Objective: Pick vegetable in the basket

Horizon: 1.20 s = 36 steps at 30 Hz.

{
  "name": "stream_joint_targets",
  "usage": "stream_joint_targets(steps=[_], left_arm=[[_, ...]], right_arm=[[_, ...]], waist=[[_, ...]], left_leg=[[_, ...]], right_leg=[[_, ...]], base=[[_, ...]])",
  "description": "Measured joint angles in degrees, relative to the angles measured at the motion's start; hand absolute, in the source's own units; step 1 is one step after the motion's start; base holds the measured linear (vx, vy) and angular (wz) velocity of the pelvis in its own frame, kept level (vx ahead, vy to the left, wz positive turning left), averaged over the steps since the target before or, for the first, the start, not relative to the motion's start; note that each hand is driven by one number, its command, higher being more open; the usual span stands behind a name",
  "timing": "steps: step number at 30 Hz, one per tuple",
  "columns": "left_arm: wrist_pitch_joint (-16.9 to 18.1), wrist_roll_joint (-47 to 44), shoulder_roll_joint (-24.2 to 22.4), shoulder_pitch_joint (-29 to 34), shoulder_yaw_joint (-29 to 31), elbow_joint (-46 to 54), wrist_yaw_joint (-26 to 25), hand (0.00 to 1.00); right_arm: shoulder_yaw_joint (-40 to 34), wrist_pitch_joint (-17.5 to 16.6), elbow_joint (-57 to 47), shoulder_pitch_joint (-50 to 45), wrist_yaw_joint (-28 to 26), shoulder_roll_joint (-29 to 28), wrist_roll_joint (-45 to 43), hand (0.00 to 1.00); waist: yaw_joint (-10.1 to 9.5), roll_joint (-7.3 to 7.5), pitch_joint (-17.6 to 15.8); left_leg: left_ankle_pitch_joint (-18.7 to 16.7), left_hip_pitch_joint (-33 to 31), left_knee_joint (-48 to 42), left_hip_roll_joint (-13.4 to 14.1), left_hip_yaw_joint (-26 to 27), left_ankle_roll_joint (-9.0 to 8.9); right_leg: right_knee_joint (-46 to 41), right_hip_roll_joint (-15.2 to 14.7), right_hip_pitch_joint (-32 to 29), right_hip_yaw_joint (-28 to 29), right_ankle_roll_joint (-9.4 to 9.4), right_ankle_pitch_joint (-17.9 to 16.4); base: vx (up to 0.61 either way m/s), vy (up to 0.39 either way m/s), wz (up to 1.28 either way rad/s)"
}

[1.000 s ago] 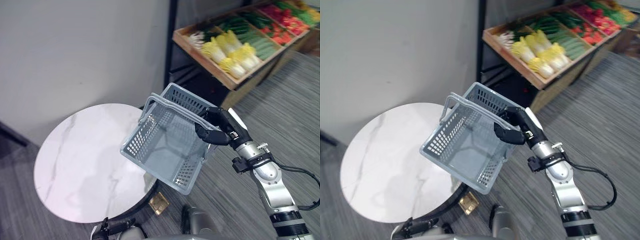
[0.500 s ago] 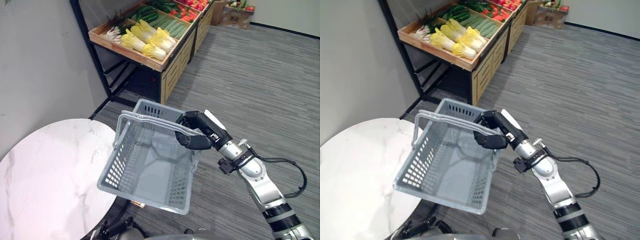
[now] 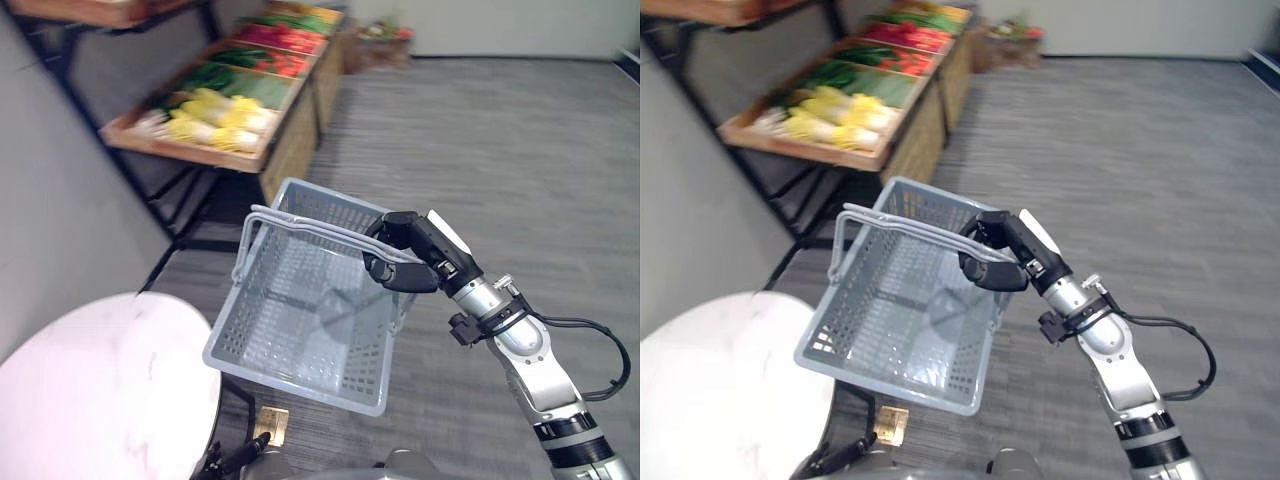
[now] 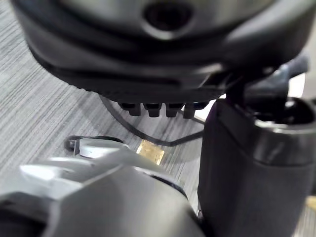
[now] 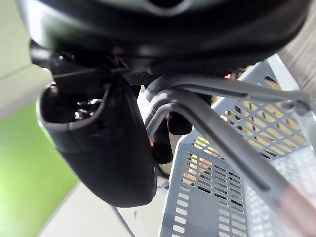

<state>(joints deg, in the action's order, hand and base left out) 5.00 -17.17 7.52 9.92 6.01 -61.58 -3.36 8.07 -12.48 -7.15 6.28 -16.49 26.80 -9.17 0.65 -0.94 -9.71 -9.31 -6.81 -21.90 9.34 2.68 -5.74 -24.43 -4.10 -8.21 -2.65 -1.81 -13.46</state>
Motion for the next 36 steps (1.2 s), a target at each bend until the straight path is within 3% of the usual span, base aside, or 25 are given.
stream_joint_targets(steps=[2, 3, 4, 6, 9, 14, 20, 22, 24, 26, 29, 30, 32, 34, 35, 36], left_arm=[[-0.09, -1.45, -0.67, 0.08, -0.23, -0.18, 0.42, 1.00], [-0.04, -2.34, -1.19, 0.42, -0.23, -0.31, 0.68, 1.00], [-0.01, -2.55, -1.23, 0.49, -0.17, -0.33, 0.86, 1.00], [0.00, -2.45, -0.86, 0.10, 0.01, -0.57, 0.89, 1.00], [0.21, -2.33, -1.19, -0.03, -0.03, -0.47, 1.02, 1.00], [0.16, -2.28, -1.49, 0.20, -0.07, -0.29, 1.19, 1.00], [-0.08, -2.20, -1.43, 0.32, -0.07, 0.01, 1.24, 1.00], [-0.03, -1.75, -1.19, 0.34, -0.09, 0.34, 1.28, 1.00], [0.04, -1.12, -0.96, 0.36, -0.08, 1.08, 1.23, 1.00], [0.48, -1.09, -0.41, 0.39, -0.05, 1.75, 1.03, 1.00], [1.21, -0.81, -0.01, 0.32, 0.14, 2.12, 0.72, 1.00], [1.19, -0.76, 0.23, 0.36, 0.12, 2.22, 0.46, 1.00], [1.15, -0.72, 0.57, -0.15, 0.11, 2.35, 0.28, 1.00], [1.14, -0.67, 0.78, -0.17, 0.01, 2.07, 0.09, 1.00], [1.15, -0.31, 1.19, -0.39, 0.01, 1.70, 0.12, 1.00], [1.12, -0.13, 1.14, -0.41, 0.00, 1.58, 0.06, 1.00]], right_arm=[[0.63, 0.01, 0.95, 0.07, 0.61, 0.05, 0.28, 0.00], [0.94, 0.05, 1.77, 0.30, 1.06, 0.62, 1.44, 0.00], [1.14, 0.13, 2.21, 0.57, 1.28, 0.91, 2.49, 0.00], [2.10, 1.31, 2.45, 0.63, 1.75, 1.90, 5.35, 0.00], [2.04, 2.89, 2.65, 0.73, 2.05, 3.41, 6.95, 0.00], [1.12, 2.98, 2.71, 0.72, 2.06, 1.86, 6.61, 0.00], [-1.10, 2.97, 2.88, -0.18, 2.09, 1.54, 6.26, 0.00], [-2.02, 2.97, 2.94, -1.07, 2.10, 0.98, 6.29, 0.00], [-2.72, 2.96, 3.07, -1.53, 2.83, 0.10, 6.32, 0.00], [-3.11, 2.95, 3.75, -2.10, 4.06, -1.87, 6.32, 0.00], [-3.03, 2.55, 4.26, -2.68, 4.61, -2.99, 6.32, 0.00], [-3.04, 2.47, 4.28, -2.97, 4.73, -3.23, 6.32, 0.00], [-3.65, 2.02, 4.27, -3.45, 5.20, -3.44, 6.23, 0.00], [-4.17, 0.80, 4.02, -4.51, 5.29, -3.58, 5.14, 0.00], [-4.74, 0.11, 4.01, -4.54, 5.30, -3.91, 4.58, 0.00], [-5.23, -0.07, 4.01, -4.66, 5.32, -3.93, 4.53, 0.00]], waist=[[-0.06, -1.14, -0.05], [-0.12, -2.50, 0.27], [-0.61, -2.41, -0.02], [0.27, -1.39, -0.11], [-0.21, -1.78, -0.28], [-0.33, -2.36, -0.38], [-0.43, -2.24, -0.45], [-0.67, -1.78, -0.62], [-0.68, -1.05, -0.99], [-0.99, 0.07, -1.68], [-2.57, 1.10, -2.25], [-2.34, 1.21, -2.35], [-1.51, 0.47, -3.77], [-1.02, 0.83, -4.07], [-0.58, 1.41, -4.30], [0.22, 1.12, -4.49]], left_leg=[[0.12, 0.08, 6.01, -3.21, -4.97, 0.10], [3.04, 0.38, 9.78, -4.20, -7.47, 0.94], [4.78, 0.84, 9.67, -4.34, -7.62, -0.47], [4.89, 0.50, 9.64, -5.10, -5.66, 0.38], [5.05, 0.72, 9.88, -5.78, -5.44, 0.60], [5.06, 3.22, 12.04, -4.99, -6.20, 0.62], [4.89, 3.65, 12.77, -4.83, -4.78, 0.86], [4.64, 3.51, 12.59, -5.20, -4.66, 1.18], [3.21, 2.27, 10.54, -5.83, -4.68, 1.29], [0.03, 0.83, 6.03, -5.91, -4.42, 1.39], [-3.28, 1.42, 1.93, -4.88, -1.92, 1.64], [-3.79, 2.58, 1.86, -4.30, -1.61, 2.18], [-4.87, 5.34, 2.64, -2.84, -1.91, 2.75], [-6.91, 5.97, 2.30, -2.47, -2.09, 2.94], [-7.99, 5.94, 1.59, -2.37, -2.42, 2.55], [-8.80, 6.27, 1.51, -1.71, -3.63, 1.94]], right_leg=[[1.71, 1.91, -1.04, 4.34, -0.03, 2.04], [1.56, 3.45, -1.86, 6.32, 0.74, 2.55], [1.17, 3.97, -2.39, 7.52, 1.26, 2.63], [2.03, 2.65, -2.71, 7.98, 2.76, 3.23], [3.28, 1.65, -2.22, 7.55, 3.12, 3.31], [5.96, 2.42, 0.31, 6.80, 3.23, 3.40], [6.51, 2.46, -0.09, 7.67, 4.09, 2.99], [5.53, 1.24, -0.78, 5.95, 4.18, 1.87], [3.46, 0.98, -1.96, 5.93, 4.37, 1.15], [0.90, 1.10, -2.66, 5.82, 3.32, -0.03], [-7.00, 0.05, -5.44, -0.48, 2.41, 0.49], [-7.74, -0.13, -4.67, -1.18, 2.73, 0.68], [-13.98, 0.13, -6.84, -2.36, 5.35, 1.46], [-9.29, 0.43, -8.45, -0.88, 5.15, 0.37], [-5.50, 0.38, -10.35, 1.05, 5.48, 1.69], [-2.08, 0.38, -11.71, 2.70, 6.18, 5.78]], base=[[0.05, 0.193, -1.42], [0.05, 0.238, -1.35], [0.04, 0.243, -1.04], [0.07, 0.175, -0.44], [0.10, 0.049, 0.04], [0.07, -0.050, 0.04], [0.01, -0.020, -0.12], [0.00, 0.000, -0.02], [0.00, 0.000, 0.00], [0.04, 0.020, -0.10], [0.06, -0.011, -0.43], [0.10, -0.039, -0.36], [0.09, -0.044, -0.16], [0.03, -0.047, -0.08], [0.08, -0.136, 0.16], [0.12, -0.176, 0.31]])
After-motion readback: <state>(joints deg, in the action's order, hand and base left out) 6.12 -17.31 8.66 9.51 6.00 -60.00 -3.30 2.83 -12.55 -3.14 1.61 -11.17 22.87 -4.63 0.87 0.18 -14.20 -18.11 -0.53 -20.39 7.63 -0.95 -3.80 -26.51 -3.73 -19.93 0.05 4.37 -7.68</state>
